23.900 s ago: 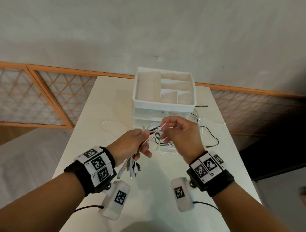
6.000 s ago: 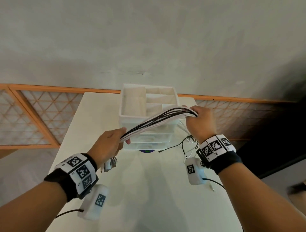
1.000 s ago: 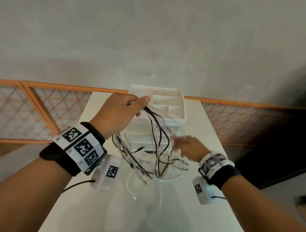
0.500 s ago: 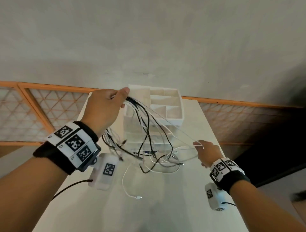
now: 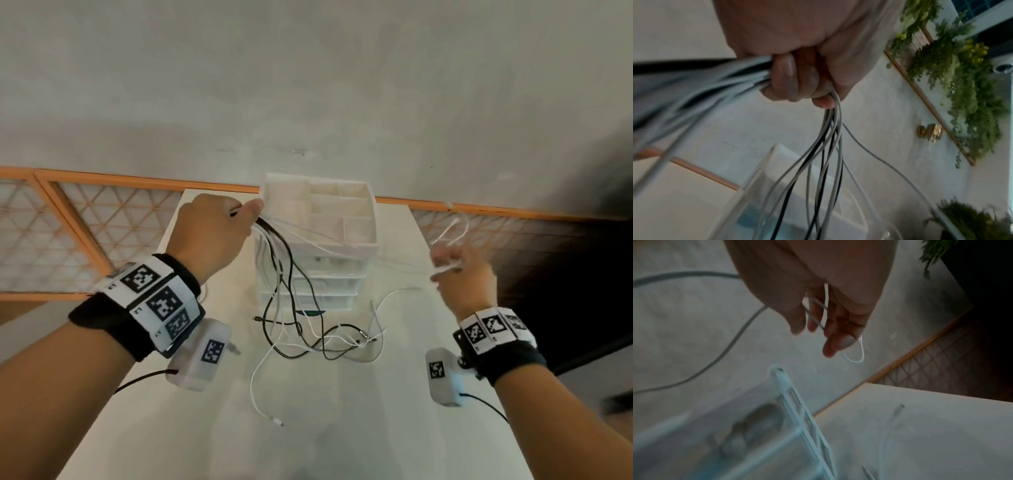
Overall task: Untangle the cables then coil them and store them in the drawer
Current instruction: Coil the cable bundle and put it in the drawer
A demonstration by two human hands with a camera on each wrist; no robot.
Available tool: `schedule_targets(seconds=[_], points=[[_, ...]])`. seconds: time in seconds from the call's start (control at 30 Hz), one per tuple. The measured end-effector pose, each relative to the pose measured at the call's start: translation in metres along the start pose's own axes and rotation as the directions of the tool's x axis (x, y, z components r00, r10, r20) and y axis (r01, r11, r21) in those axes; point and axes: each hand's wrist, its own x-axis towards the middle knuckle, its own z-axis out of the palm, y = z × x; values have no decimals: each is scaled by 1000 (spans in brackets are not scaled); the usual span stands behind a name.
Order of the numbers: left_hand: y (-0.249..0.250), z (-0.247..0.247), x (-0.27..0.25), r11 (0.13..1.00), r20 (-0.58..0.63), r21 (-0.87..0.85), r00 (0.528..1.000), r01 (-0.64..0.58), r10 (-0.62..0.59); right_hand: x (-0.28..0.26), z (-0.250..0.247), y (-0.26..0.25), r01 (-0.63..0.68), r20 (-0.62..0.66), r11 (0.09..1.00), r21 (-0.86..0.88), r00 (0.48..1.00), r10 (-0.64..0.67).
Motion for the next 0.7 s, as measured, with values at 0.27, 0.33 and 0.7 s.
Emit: schedule_targets(seconds=[0.27,0.33,0.7], points=[[22,-10,0,881,105,-472,994,25,28,-40,24,-23,277,477,946,-171,863,-166],[34,-4,-4,886,187,-464,979,14,83,-53,21,-73,322,447,927,194,812,-376],[53,-20,3,778,70,-627,992,-39,106,-53,75,-51,468,652,851,-240,727,-216]])
